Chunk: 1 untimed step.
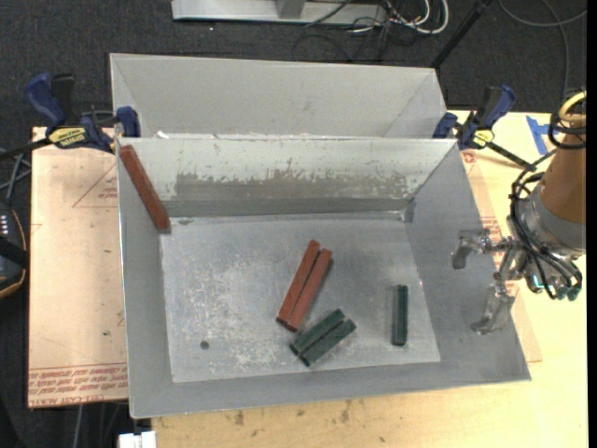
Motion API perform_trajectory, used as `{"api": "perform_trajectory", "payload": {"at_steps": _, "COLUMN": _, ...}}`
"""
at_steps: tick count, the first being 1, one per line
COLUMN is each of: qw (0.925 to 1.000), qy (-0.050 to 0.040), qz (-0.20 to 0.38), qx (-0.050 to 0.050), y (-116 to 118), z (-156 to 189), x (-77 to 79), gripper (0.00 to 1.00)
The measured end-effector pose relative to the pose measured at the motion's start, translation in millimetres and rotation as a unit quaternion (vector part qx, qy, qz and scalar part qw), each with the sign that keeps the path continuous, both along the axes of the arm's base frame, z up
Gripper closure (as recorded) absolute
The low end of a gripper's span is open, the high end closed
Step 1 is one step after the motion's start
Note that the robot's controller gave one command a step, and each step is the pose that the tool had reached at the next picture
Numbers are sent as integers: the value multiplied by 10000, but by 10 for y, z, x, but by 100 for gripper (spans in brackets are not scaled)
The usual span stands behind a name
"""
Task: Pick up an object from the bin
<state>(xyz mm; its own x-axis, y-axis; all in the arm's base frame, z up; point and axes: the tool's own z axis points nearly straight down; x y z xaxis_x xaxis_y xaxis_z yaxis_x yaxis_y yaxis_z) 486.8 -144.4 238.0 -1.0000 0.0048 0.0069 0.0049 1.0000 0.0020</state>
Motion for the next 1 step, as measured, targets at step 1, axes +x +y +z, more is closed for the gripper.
{"api": "perform_trajectory", "payload": {"at_steps": 1, "qw": 10000, "qy": -40, "qz": 25, "qx": -10, "y": 8, "z": 41, "x": 17, "gripper": 0}}
